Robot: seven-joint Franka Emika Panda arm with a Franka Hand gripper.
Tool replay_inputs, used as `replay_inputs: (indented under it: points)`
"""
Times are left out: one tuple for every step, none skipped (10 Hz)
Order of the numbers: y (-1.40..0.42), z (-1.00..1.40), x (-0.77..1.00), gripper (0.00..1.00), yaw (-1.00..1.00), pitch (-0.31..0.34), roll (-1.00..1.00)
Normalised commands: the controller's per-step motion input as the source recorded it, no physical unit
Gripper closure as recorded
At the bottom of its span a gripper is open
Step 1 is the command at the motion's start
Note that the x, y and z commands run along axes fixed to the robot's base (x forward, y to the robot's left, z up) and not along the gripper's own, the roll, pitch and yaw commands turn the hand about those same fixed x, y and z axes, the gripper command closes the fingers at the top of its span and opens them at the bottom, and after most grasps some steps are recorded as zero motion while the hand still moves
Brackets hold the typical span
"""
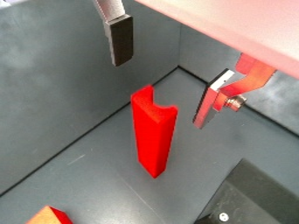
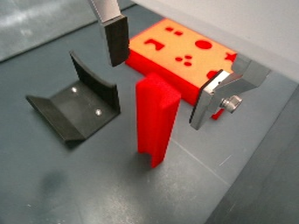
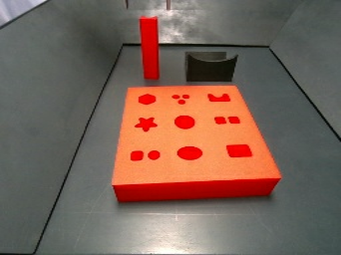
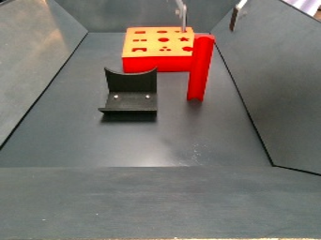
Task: Pick up the arch object. Move up. Place the arch object on the fixture. Regrasp the arch object. Rotate the arch object. Move to above the board. Insert the arch object.
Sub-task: Rotate the arch object, then move to above the board.
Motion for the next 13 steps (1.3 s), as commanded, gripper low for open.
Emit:
replay_inputs:
  points:
    - [0.0,-0.98,0.03,0.0,0.05,-0.013,0.0]
    - [0.0,-0.76,0.02,0.0,0.04,-0.036,0.01]
    - [0.0,-0.59,0.01,0.0,0.04,-0.048,0.01]
    - [0.0,-0.43,0.01,0.0,0.04,-0.056,0.01]
    - [0.0,-0.22,0.01,0.0,0.04,-0.065,0.01]
    - [0.0,0.0,0.0,1.0,0.04,-0.063,0.01]
    - [0.21,1.0,0.08,1.0,0.16,-0.367,0.21]
    - [0.21,1.0,0.07,1.0,0.14,-0.337,0.21]
    - [0.18,1.0,0.05,1.0,0.1,-0.258,0.19]
    - [0.17,1.0,0.04,1.0,0.07,-0.17,0.18]
    - [0.16,1.0,0.04,1.0,0.06,-0.086,0.17]
    - [0.15,1.0,0.04,1.0,0.04,-0.005,0.15]
    - [0.14,1.0,0.04,1.0,0.03,0.038,0.13]
